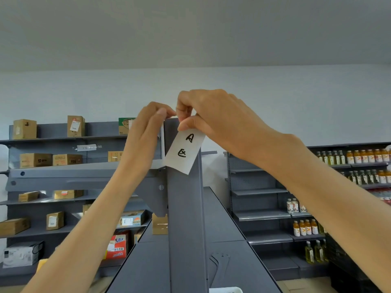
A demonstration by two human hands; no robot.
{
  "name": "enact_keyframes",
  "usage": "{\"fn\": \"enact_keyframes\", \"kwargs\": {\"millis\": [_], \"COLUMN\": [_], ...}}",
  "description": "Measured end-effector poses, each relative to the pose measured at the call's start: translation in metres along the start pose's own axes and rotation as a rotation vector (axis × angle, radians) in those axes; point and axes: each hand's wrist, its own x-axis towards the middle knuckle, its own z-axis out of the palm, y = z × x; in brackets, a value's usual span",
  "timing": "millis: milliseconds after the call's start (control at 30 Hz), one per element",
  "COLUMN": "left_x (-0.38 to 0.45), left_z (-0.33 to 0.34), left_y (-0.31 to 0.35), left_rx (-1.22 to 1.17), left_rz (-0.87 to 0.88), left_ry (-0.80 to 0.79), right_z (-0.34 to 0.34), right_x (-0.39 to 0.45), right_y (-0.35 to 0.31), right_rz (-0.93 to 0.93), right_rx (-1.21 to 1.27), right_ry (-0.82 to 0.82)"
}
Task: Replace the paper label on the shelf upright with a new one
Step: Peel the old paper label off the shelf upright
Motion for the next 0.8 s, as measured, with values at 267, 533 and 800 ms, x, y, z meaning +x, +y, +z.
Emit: {"fn": "enact_keyframes", "kwargs": {"millis": [267, 533, 800], "left_x": [-0.051, -0.07, -0.087], "left_z": [-0.001, 0.007, 0.016], "left_y": [0.032, 0.04, 0.034], "left_rx": [0.038, -0.139, -0.265], "left_rz": [0.043, -0.157, -0.214], "left_ry": [0.016, -0.012, 0.079], "right_z": [-0.015, -0.007, 0.039], "right_x": [-0.011, -0.032, -0.077], "right_y": [0.005, 0.009, 0.008], "right_rz": [0.016, -0.004, 0.123], "right_rx": [0.089, 0.16, 0.433], "right_ry": [-0.036, -0.041, 0.174]}}
